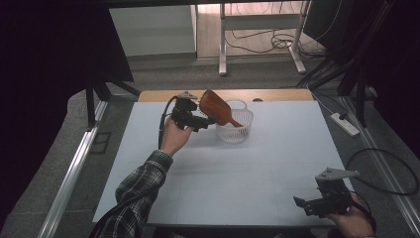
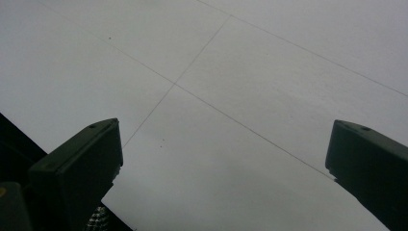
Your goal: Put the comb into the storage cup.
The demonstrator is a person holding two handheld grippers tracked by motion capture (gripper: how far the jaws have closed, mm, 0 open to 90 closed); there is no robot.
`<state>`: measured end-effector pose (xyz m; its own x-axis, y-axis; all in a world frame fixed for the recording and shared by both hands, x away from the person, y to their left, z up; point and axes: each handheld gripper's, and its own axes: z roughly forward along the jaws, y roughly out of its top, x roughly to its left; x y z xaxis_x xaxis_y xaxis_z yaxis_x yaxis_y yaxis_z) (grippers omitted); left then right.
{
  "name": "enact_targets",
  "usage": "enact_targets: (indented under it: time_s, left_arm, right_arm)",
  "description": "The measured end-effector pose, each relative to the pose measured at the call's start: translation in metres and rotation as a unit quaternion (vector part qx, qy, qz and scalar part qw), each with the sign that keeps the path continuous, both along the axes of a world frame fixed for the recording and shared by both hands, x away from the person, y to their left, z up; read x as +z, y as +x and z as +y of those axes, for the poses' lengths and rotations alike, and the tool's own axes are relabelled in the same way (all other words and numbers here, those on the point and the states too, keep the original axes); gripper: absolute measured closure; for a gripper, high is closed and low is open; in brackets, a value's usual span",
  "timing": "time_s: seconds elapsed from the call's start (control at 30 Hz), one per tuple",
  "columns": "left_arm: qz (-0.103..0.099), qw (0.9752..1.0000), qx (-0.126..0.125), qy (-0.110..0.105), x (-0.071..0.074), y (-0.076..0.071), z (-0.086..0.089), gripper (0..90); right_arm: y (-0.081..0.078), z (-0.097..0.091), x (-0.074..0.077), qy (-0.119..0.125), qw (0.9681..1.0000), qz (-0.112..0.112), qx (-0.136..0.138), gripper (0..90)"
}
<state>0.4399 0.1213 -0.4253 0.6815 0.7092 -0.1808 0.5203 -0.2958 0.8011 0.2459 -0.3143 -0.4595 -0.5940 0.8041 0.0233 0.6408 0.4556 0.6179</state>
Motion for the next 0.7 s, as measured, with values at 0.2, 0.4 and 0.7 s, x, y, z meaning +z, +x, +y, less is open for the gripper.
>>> enact_targets:
  time_s: [0.2,0.4,0.7]
  left_arm:
    - [-0.012,0.9999,-0.001,0.008,0.0,-0.005,0.003,0.0]
    - [-0.026,0.9996,0.007,0.009,-0.001,-0.011,0.009,0.0]
    - [-0.029,0.9993,0.018,0.014,-0.004,-0.021,0.018,0.0]
  right_arm:
    - [0.0,0.0,0.0,-0.001,1.0,0.001,0.0,0.0]
    - [0.001,0.0,0.0,0.0,1.0,0.002,-0.001,0.0]
    - [0.001,0.0,0.0,-0.001,1.0,0.001,-0.002,0.0]
